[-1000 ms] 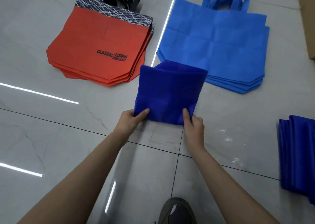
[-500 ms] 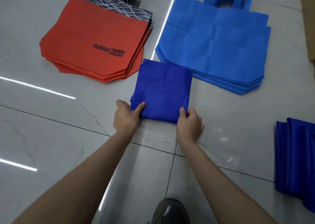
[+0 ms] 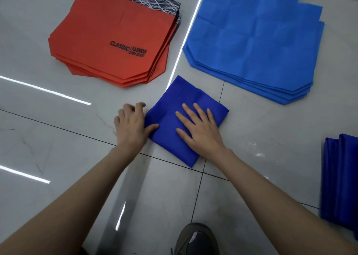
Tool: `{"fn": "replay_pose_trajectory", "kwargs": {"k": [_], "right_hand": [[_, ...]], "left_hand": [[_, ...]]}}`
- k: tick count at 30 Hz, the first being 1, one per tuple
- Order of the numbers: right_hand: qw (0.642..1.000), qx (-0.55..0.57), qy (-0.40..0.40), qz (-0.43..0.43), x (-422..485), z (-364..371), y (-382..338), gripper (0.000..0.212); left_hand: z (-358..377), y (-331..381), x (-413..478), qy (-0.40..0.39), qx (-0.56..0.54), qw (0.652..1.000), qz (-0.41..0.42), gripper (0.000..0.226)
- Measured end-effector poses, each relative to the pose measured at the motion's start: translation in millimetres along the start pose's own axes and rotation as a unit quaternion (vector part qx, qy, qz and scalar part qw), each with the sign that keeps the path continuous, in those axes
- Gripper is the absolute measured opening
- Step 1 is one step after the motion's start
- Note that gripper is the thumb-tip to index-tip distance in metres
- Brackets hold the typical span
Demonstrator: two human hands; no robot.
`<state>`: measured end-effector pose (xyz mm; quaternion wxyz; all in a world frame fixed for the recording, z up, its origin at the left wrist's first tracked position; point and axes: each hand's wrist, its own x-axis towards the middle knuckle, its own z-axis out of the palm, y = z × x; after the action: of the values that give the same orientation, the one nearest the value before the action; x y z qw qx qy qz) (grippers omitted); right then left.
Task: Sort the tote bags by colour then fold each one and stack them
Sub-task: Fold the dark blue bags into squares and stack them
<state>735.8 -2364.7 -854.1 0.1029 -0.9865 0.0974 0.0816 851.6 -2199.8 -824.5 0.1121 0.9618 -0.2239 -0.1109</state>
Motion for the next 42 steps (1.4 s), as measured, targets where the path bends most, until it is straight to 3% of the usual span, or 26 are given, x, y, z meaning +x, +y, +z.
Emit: {"fn": "replay_pose_trajectory", "kwargs": {"k": [3,6,8,12,16,19,21,23,25,27,28,34,38,42], "right_hand": [[0.998,-0.020,0.055,0.022,2,11,0,0.056],[0.995,-0.037,0.092,0.023,3,17,-2,0.053],[0.994,-0.033,0.103,0.027,7,13,-2,0.053],[0.967,0.027,0.157,0.198,19,-5,18,0.047],[0.965,-0.027,0.078,0.247,22,-17,28,0.055],[0.948,0.035,0.042,0.312,15,-29,23,0.062],[0.919,0.129,0.039,0.369,6,-33,19,0.061],[0.872,0.254,0.025,0.418,-3,-33,17,0.059],[0.786,0.423,0.008,0.451,-13,-34,22,0.055],[0.687,0.565,0.028,0.456,-27,-45,32,0.038],[0.660,0.605,0.049,0.444,-37,-52,39,0.029],[0.612,0.662,0.195,0.386,-104,-105,71,0.017],[0.548,0.650,0.329,0.410,-144,-134,85,0.008],[0.485,0.616,0.454,0.423,-186,-153,96,0.008]], "left_hand": [[20,30,-11,0.097,-0.032,0.991,0.083,0.046],[52,45,-27,0.018,-0.037,0.997,0.069,0.063],[63,41,-29,0.025,-0.016,0.998,0.061,0.063],[65,37,-26,0.002,-0.010,0.997,0.070,0.074],[60,35,-25,-0.006,-0.031,0.997,0.071,0.079],[43,38,-27,0.033,-0.088,0.995,-0.026,0.077],[28,45,-33,0.056,-0.209,0.971,-0.103,0.070],[17,54,-39,0.029,-0.354,0.928,-0.115,0.057],[8,60,-42,-0.009,-0.405,0.910,-0.085,0.044],[-2,65,-39,-0.040,-0.446,0.890,-0.085,0.034],[-9,71,-36,-0.057,-0.464,0.880,-0.082,0.031],[-53,145,-11,-0.149,-0.482,0.863,0.016,0.039],[-62,210,-6,-0.170,-0.496,0.849,0.063,0.054],[-56,270,-21,-0.215,-0.445,0.857,0.150,0.068]]}}
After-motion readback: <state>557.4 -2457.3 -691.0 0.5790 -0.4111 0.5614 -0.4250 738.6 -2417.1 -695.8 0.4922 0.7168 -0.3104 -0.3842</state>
